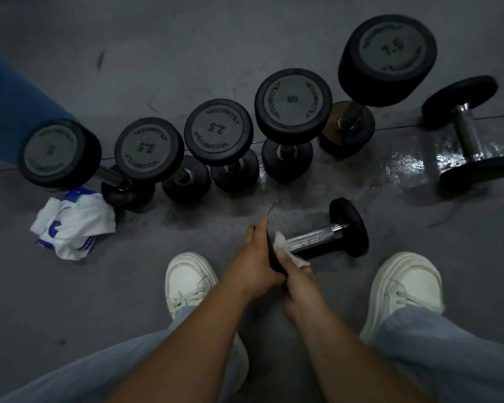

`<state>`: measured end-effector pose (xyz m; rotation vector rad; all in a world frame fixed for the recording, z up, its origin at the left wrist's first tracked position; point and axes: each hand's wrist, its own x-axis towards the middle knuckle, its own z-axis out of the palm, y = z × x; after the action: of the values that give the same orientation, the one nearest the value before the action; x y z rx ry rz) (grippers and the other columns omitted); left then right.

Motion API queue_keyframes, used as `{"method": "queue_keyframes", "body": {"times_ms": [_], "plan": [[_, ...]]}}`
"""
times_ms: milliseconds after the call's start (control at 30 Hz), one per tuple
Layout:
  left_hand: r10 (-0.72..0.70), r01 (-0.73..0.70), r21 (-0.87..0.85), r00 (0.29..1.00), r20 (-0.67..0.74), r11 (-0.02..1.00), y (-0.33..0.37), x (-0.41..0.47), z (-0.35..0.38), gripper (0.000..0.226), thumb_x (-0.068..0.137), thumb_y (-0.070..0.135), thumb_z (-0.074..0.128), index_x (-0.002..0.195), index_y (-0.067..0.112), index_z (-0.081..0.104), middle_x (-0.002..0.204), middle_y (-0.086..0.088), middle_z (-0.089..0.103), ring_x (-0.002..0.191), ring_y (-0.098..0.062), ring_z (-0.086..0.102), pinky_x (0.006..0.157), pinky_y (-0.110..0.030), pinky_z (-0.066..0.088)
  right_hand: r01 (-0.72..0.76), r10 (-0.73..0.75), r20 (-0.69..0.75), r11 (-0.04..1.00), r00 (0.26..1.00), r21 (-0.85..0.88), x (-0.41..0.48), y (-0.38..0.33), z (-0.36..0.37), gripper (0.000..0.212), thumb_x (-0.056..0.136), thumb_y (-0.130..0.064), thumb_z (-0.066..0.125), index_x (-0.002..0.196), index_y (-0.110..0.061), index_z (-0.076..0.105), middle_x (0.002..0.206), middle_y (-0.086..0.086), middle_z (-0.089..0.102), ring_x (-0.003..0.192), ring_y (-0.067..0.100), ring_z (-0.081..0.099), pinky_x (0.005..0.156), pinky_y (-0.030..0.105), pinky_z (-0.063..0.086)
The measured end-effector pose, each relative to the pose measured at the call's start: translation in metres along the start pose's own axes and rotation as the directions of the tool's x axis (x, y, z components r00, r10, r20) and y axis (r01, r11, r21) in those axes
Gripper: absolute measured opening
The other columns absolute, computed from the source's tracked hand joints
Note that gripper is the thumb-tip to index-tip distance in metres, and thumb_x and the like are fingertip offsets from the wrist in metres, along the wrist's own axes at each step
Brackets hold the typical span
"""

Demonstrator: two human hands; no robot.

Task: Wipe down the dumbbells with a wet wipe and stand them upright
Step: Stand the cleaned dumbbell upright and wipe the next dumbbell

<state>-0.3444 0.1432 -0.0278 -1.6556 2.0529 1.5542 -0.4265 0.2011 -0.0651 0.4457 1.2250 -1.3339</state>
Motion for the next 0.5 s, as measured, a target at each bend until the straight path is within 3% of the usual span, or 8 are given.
{"method": "queue_keyframes", "body": {"times_ms": [100, 167, 300, 367, 500], "plan": [[0.022, -0.017, 0.027, 0.978, -0.205, 0.999, 0.006, -0.02, 0.018, 0.104, 0.081, 0.024, 0.073, 0.157, 0.026, 0.003, 0.166, 0.001, 0.004, 0.142, -0.021, 0.034, 0.108, -0.028, 0.034, -0.028, 0.029, 0.012, 0.999, 1.0, -0.04, 0.009, -0.013, 0.008, 0.028, 0.088, -0.007, 0.066, 0.114, 0.0, 0.067, 0.101, 0.014, 0.073, 0.094, 0.02, 0.071, 0.077, 0.026, 0.056], [0.005, 0.01, 0.058, 0.968, -0.251, 0.998, 0.011, -0.023, 0.024, 0.099, 0.088, 0.021, 0.066, 0.157, 0.025, -0.004, 0.166, 0.001, -0.004, 0.136, -0.026, 0.042, 0.101, -0.032, 0.041, -0.021, 0.022, 0.006, 0.998, 1.0, -0.057, 0.011, -0.02, 0.021, 0.022, 0.089, -0.007, 0.065, 0.109, 0.0, 0.069, 0.099, 0.014, 0.074, 0.094, 0.02, 0.071, 0.081, 0.028, 0.057], [-0.069, 0.093, 0.122, 0.98, -0.186, 0.988, 0.013, -0.018, 0.021, 0.098, 0.091, 0.029, 0.063, 0.155, 0.029, -0.011, 0.165, -0.002, -0.015, 0.121, -0.031, 0.057, 0.089, -0.035, 0.048, 0.043, -0.042, 0.011, 0.999, 0.999, -0.02, -0.002, -0.014, 0.019, 0.025, 0.092, -0.003, 0.06, 0.115, -0.001, 0.067, 0.109, 0.012, 0.072, 0.105, 0.02, 0.067, 0.097, 0.032, 0.049], [-0.098, 0.108, 0.059, 0.985, -0.144, 0.992, 0.009, -0.021, 0.021, 0.1, 0.088, 0.031, 0.066, 0.155, 0.03, -0.008, 0.166, -0.002, -0.006, 0.126, -0.025, 0.054, 0.094, -0.031, 0.046, 0.067, -0.069, -0.03, 0.997, 0.997, -0.039, -0.007, -0.007, 0.01, 0.024, 0.091, -0.001, 0.06, 0.114, 0.0, 0.068, 0.105, 0.013, 0.073, 0.102, 0.021, 0.069, 0.095, 0.032, 0.051], [-0.109, 0.106, -0.034, 0.99, -0.092, 0.994, 0.0, -0.015, 0.018, 0.113, 0.072, 0.033, 0.077, 0.153, 0.034, -0.002, 0.163, -0.004, 0.017, 0.136, -0.021, 0.044, 0.109, -0.039, 0.041, 0.064, -0.068, -0.031, 0.99, 0.997, -0.122, -0.004, -0.003, 0.005, 0.021, 0.087, -0.002, 0.065, 0.107, 0.001, 0.07, 0.098, 0.016, 0.073, 0.093, 0.023, 0.071, 0.079, 0.027, 0.057]]}}
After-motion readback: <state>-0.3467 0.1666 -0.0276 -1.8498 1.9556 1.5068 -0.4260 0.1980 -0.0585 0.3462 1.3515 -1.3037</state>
